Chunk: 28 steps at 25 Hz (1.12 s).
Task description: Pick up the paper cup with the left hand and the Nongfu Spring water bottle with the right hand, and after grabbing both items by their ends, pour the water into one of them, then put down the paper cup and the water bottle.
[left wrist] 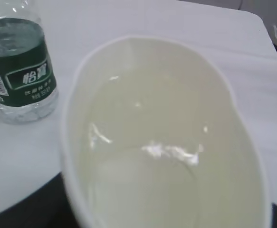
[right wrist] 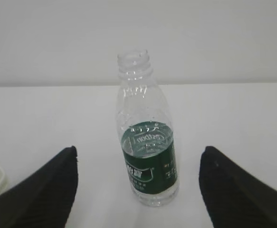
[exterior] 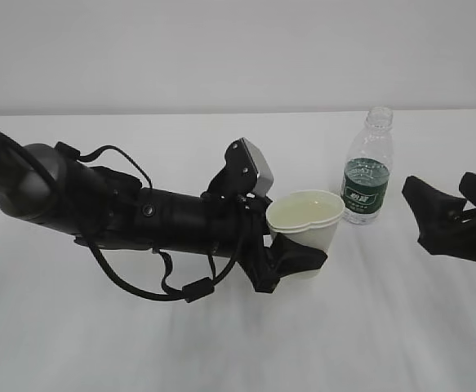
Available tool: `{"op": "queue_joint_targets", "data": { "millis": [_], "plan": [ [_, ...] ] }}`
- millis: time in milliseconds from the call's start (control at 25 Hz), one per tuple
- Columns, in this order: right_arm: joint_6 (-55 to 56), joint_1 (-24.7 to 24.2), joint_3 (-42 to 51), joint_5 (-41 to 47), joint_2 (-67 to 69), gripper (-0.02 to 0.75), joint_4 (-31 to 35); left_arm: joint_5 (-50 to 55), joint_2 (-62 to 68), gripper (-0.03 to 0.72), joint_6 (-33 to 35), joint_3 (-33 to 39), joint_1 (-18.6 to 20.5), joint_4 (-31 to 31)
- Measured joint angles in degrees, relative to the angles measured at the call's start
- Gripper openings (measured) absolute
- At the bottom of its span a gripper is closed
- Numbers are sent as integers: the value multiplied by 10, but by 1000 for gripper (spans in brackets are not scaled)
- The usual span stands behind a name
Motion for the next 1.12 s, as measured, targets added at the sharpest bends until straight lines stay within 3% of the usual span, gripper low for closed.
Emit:
{"op": "queue_joint_targets", "data": {
  "millis": [280, 800, 1120],
  "plan": [
    [1, 0, 3, 0, -14, 596, -5, -7, 0, 439, 0, 0, 30, -29],
    [6, 0, 3, 0, -15, 594, -14, -20, 0, 439, 0, 0, 121, -34],
    [15, 0, 3, 0, -15, 594, -14, -33, 0, 439, 0, 0, 146, -35]
  ]
}}
